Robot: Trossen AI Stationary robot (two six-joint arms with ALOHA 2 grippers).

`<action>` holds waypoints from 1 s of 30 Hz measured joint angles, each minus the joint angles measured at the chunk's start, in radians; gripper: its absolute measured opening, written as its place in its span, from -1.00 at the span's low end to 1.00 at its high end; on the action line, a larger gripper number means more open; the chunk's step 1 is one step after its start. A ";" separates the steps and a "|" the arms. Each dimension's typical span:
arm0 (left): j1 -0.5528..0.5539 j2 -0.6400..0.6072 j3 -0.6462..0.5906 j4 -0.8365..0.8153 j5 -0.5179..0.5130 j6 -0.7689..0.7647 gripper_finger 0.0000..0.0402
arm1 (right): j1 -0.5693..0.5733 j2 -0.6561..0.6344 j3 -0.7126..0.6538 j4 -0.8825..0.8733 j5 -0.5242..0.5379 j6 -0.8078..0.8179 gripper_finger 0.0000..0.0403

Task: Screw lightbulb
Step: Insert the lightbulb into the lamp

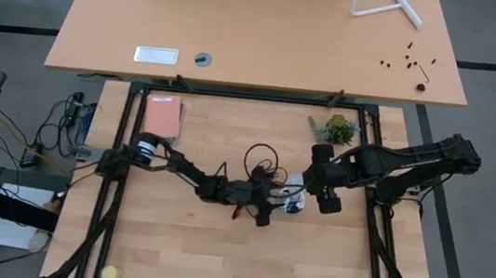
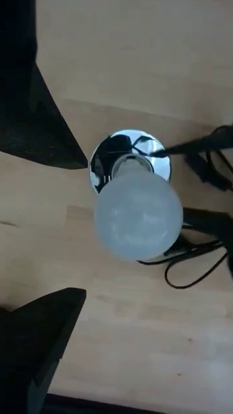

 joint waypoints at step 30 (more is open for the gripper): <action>0.009 -0.002 0.032 -0.025 0.078 -0.046 0.37 | -0.070 0.220 0.192 -0.076 -0.112 -0.075 0.80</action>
